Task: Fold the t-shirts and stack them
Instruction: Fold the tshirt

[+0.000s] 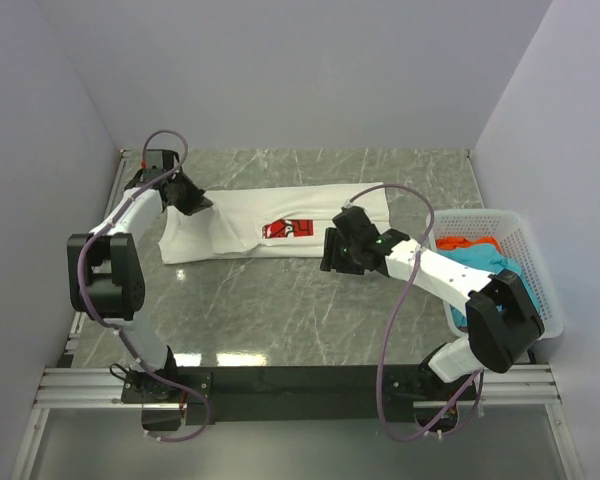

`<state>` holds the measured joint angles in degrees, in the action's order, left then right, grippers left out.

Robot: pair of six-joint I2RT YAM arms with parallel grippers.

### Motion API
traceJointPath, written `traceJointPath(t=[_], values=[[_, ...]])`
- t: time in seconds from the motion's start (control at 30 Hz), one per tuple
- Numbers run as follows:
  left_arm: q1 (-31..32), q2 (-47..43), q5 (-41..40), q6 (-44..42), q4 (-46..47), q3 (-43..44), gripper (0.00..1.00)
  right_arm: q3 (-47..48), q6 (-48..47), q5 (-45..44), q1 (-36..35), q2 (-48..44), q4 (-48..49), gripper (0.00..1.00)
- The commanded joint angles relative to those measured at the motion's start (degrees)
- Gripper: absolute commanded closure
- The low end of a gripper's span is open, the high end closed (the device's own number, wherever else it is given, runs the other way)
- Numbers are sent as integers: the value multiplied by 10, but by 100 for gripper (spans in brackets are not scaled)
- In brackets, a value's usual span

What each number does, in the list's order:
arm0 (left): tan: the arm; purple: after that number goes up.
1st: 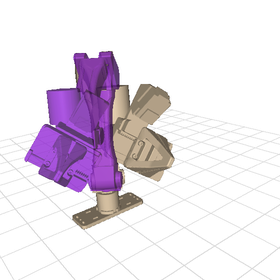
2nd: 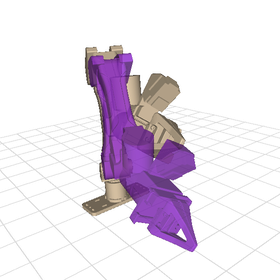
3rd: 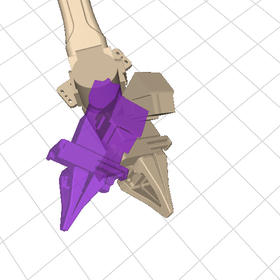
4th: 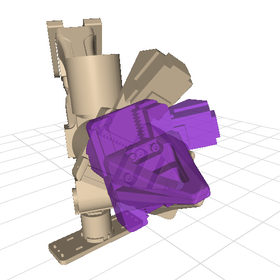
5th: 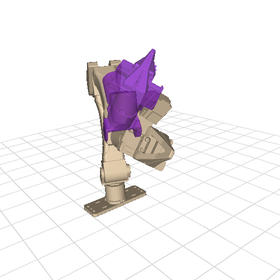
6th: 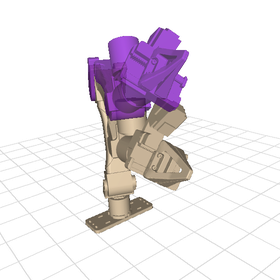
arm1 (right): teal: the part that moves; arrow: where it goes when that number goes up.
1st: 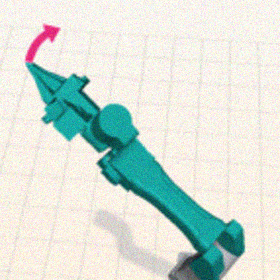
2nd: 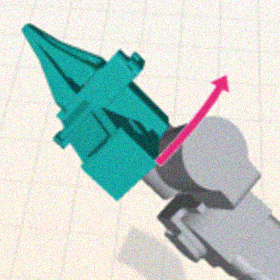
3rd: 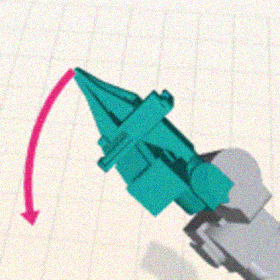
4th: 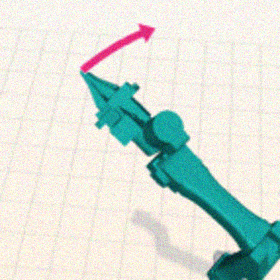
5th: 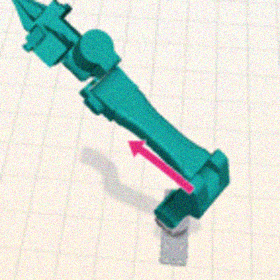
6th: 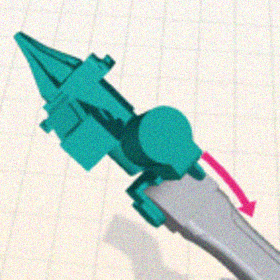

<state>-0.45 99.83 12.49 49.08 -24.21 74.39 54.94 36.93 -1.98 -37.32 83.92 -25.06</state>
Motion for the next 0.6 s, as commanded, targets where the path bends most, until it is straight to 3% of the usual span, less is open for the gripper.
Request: traceJointPath(t=[0.0,0.57], values=[[0,26,31,22,44,51,99,1,-12,-10,12,-28,-2,37],[22,151,54,58,88,149,99,2,-27,-8,33,-12,-1,37]])
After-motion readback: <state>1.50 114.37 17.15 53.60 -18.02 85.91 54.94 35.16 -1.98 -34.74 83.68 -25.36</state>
